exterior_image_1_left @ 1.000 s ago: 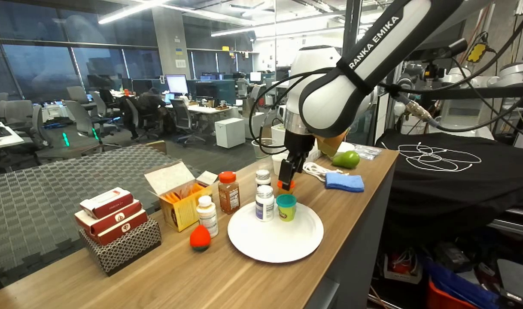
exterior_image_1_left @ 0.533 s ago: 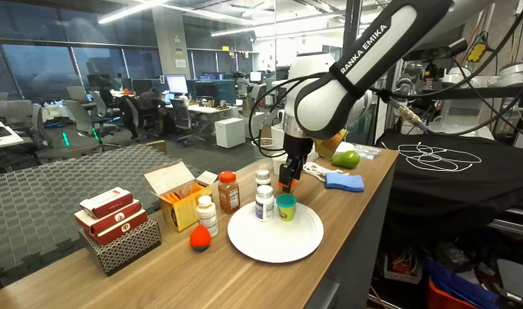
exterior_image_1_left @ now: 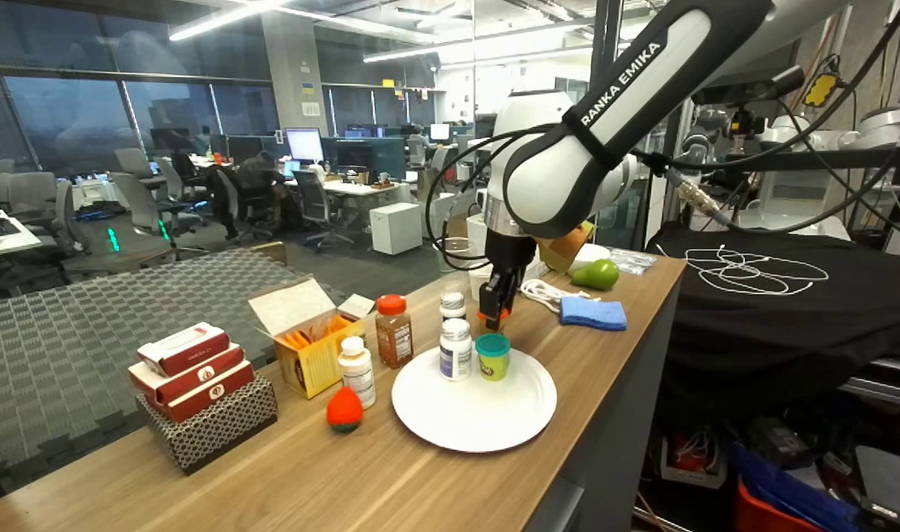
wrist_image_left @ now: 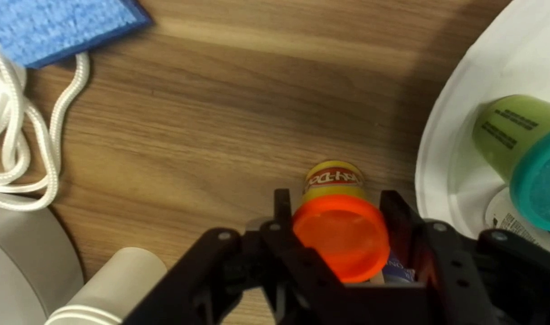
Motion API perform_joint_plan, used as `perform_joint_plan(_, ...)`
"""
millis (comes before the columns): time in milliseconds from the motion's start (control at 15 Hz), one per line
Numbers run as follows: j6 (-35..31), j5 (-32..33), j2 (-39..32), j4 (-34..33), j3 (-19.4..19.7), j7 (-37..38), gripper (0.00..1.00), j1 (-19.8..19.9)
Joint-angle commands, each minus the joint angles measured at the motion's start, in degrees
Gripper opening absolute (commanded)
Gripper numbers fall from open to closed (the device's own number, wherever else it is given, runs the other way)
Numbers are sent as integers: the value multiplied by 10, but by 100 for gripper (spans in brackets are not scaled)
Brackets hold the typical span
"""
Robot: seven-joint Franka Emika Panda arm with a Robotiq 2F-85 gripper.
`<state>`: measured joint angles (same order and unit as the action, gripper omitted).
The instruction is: Pick up the bottles and small containers from the table and put them on the plate.
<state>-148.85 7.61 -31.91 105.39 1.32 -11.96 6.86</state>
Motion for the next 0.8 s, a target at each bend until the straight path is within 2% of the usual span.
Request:
perform_joint_plan(0,6,4,13,-2,12,3,27,-4)
perform_joint_plan(267,-11,7,56,47,24,18,27,-7)
perform_joint_plan(733,-75,64,190,215,47,71,27,-46)
